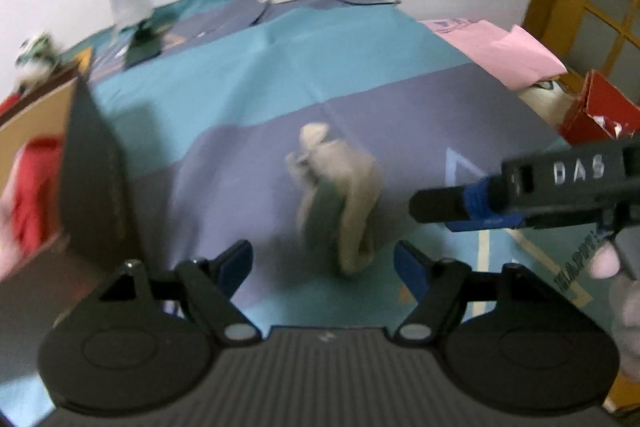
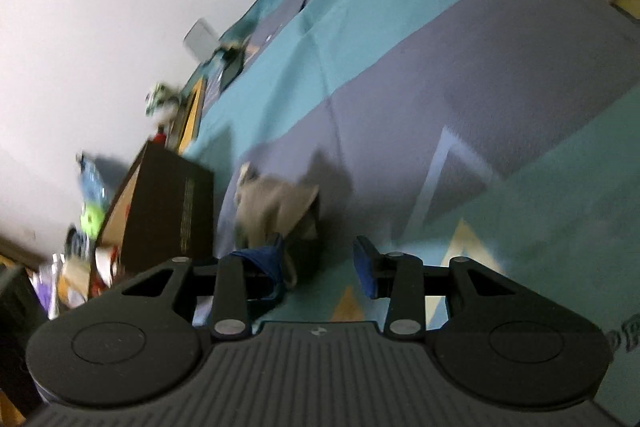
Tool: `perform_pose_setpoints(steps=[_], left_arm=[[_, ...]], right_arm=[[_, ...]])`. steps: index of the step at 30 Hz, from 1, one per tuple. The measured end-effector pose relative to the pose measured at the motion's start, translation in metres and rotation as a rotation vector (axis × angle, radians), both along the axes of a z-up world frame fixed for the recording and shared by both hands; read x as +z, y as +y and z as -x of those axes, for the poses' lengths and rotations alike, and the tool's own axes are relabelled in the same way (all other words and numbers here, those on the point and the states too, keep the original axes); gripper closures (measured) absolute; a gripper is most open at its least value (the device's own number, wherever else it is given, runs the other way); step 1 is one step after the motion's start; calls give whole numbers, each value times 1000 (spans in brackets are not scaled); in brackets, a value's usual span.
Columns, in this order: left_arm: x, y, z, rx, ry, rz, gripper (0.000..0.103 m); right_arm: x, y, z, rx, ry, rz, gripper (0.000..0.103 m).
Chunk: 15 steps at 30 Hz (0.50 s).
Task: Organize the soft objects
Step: 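Grasp the beige cloth with the right gripper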
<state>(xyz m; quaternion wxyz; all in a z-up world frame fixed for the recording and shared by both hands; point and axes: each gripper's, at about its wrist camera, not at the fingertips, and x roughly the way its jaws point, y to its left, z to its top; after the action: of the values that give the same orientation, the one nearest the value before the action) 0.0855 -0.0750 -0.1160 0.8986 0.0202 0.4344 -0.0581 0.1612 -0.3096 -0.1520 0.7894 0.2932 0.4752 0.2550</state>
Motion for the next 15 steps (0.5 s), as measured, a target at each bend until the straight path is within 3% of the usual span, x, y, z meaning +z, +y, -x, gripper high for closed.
perform_pose_setpoints(steps=[4, 6, 7, 11, 15], left_arm=[[-12, -15, -27, -50, -21, -10, 26], [-19, -17, -38, -50, -14, 9, 33], [-24, -16, -44, -44, 2, 24, 45], [-37, -7, -59, -36, 50, 88, 54], [-36, 6, -57, -23, 56, 135, 56]], right_arm=[[-9, 5, -19, -30, 40, -36, 79], [-15, 11, -26, -13, 76, -64, 79], [-18, 15, -28, 2, 90, -74, 79], [-19, 31, -33, 45, 101, -103, 79], [-12, 37, -36, 88, 115, -173, 79]])
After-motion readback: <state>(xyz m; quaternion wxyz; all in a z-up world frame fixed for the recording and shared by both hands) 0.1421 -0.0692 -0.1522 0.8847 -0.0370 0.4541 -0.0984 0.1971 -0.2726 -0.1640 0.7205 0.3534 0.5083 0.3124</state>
